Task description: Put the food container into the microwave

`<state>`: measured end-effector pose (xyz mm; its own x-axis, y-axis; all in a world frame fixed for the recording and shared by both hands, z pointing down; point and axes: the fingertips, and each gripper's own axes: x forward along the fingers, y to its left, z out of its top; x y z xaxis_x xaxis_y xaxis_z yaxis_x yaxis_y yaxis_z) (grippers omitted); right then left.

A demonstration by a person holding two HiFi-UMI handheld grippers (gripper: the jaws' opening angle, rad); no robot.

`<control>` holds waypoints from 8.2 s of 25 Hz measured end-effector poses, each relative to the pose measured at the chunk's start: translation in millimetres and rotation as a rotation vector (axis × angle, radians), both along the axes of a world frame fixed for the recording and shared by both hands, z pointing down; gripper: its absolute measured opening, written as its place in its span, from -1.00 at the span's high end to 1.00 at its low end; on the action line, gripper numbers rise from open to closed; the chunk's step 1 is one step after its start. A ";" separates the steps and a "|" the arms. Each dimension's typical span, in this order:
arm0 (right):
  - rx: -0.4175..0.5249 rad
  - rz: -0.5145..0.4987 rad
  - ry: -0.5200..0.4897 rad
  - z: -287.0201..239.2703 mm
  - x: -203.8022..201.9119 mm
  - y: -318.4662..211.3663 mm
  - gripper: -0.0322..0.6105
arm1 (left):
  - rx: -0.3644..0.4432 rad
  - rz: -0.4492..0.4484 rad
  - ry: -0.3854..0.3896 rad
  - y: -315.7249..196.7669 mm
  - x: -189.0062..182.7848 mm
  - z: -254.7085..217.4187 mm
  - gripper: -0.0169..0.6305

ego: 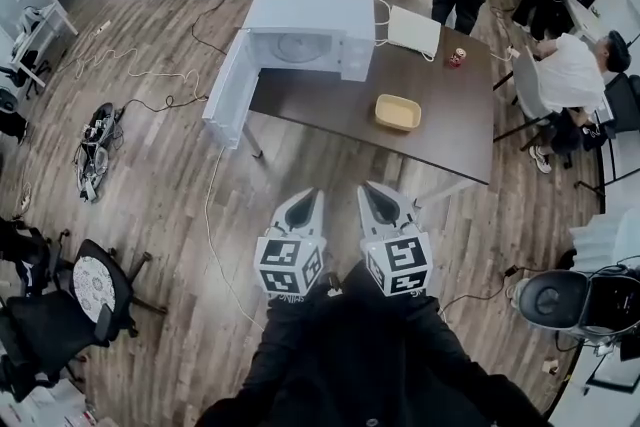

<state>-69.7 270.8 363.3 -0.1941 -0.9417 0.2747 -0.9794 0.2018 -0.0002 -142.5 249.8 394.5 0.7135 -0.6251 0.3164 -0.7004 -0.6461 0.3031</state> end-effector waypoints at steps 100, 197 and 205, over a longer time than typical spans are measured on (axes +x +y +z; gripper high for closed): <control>-0.811 -0.002 0.232 369.0 231.9 -275.6 0.79 | -0.551 0.081 -0.379 -290.7 197.6 327.7 0.84; -0.291 -0.202 0.379 186.4 44.4 -472.6 0.82 | -0.407 -0.082 -0.244 -420.8 35.2 237.0 0.84; -0.215 -0.013 0.150 109.1 98.5 -398.8 0.82 | -0.298 -0.032 -0.197 -380.9 85.9 156.8 0.84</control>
